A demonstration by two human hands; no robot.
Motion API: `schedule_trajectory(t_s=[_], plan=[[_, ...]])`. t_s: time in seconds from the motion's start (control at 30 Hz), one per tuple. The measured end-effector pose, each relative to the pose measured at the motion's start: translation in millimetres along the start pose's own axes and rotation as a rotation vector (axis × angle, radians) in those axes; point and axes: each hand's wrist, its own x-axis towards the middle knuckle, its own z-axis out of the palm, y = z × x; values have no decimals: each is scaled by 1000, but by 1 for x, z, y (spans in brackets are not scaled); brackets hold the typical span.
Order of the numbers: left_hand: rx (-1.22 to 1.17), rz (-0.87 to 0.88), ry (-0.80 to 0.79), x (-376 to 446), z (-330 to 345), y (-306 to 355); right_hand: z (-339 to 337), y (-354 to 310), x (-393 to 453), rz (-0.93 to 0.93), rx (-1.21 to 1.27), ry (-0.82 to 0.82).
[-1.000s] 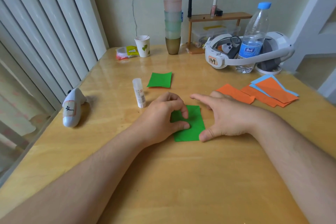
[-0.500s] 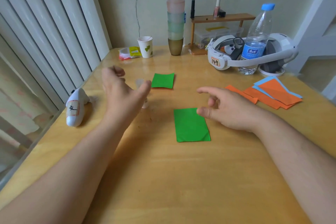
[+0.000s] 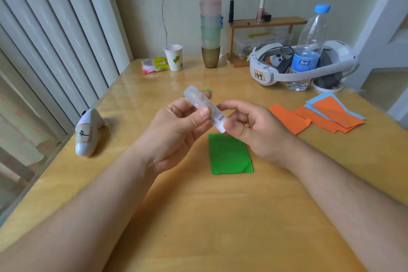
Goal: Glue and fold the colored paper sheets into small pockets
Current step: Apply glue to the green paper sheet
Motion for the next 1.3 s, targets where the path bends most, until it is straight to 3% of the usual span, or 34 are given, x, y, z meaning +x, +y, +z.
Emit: schedule_trajectory(t_s=[0.1,0.23,0.37,0.43,0.53,0.6,0.7,0.83,0.9,1.03,1.13,1.3], plan=[[-8,0,-5,0,5,-2,6,-8,-1,-30,172,-74],[38,25,4,0,9,-5,14,-14,1,-9,358,12],[108,47,-9,3,4,-7,6,-14,3,95,702,49],[416,82,24,7,-10,-7,-9,-18,4,168,894,156],[1156,103,111,12,-31,-13,-31,-18,4,268,1099,332],[1394,62,99,12,-35,-16,-30,-9,4,407,972,399],[1512,38,67,14,-33,-19,-26,-2,7,510,761,400],[1622,1,64,14,-32,-19,-36,-8,14,454,1042,405],[1643,-17,90,15,-34,-20,-35,-8,15,472,1036,374],[1698,-74,138,17,-37,-23,-22,-11,20,541,637,217],[1716,-71,137,18,-39,-25,-20,-20,29,477,511,147],[1692,-37,90,17,-42,-25,-23,-18,31,383,727,36]])
